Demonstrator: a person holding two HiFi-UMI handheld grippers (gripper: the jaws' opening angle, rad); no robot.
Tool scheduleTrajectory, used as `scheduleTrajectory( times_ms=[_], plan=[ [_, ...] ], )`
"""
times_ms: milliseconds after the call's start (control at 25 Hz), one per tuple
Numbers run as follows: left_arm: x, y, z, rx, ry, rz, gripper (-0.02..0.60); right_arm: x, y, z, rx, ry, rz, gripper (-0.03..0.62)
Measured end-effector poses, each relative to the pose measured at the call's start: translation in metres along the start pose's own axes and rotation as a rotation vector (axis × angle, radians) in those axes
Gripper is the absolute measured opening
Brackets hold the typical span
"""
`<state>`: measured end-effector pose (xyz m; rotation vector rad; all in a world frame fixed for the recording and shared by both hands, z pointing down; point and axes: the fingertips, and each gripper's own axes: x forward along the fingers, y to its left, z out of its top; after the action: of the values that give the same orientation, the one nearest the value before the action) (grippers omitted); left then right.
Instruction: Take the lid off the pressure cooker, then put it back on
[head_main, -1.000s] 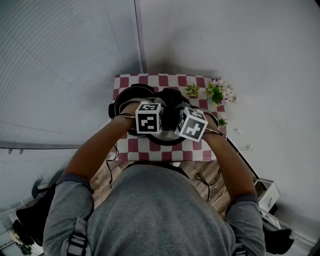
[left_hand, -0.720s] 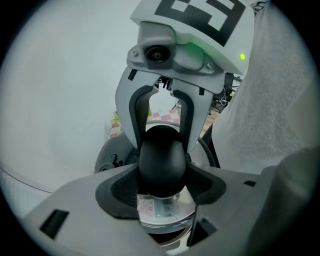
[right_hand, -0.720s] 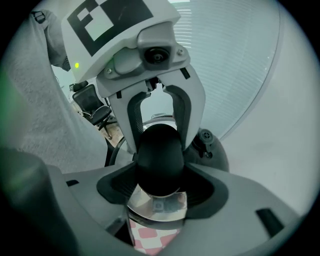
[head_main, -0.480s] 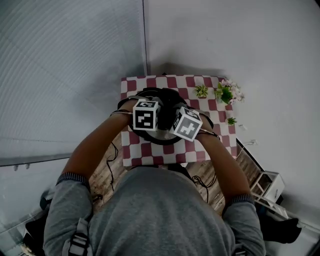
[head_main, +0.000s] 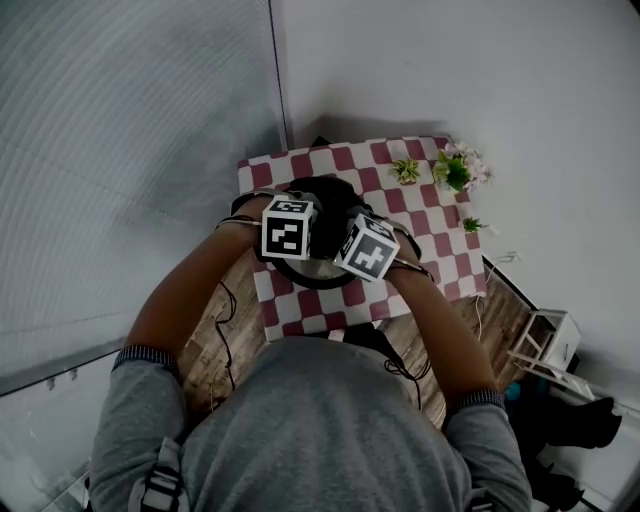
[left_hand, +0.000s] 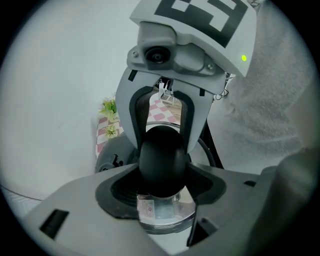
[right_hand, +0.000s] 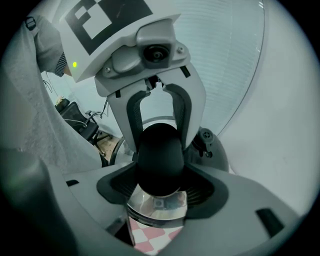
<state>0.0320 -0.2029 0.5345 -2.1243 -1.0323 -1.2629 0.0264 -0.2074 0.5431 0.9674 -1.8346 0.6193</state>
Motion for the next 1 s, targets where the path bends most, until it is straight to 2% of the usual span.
scheduleTrajectory(
  times_ms=[440, 800, 1000],
  plan=[
    [0.009, 0.009, -0.020, 0.040, 0.006, -0.035, 0.301, 0.022, -0.008, 0.004, 0.055, 0.031, -0.015, 0.291],
    [0.013, 0.014, -0.029, -0.030, -0.057, -0.064, 0.301, 0.031, -0.012, 0.007, 0.053, 0.045, 0.030, 0.293],
    [0.014, 0.015, -0.029, -0.068, -0.091, -0.065, 0.301, 0.033, -0.011, 0.005, 0.016, 0.050, 0.076, 0.292]
  ],
)
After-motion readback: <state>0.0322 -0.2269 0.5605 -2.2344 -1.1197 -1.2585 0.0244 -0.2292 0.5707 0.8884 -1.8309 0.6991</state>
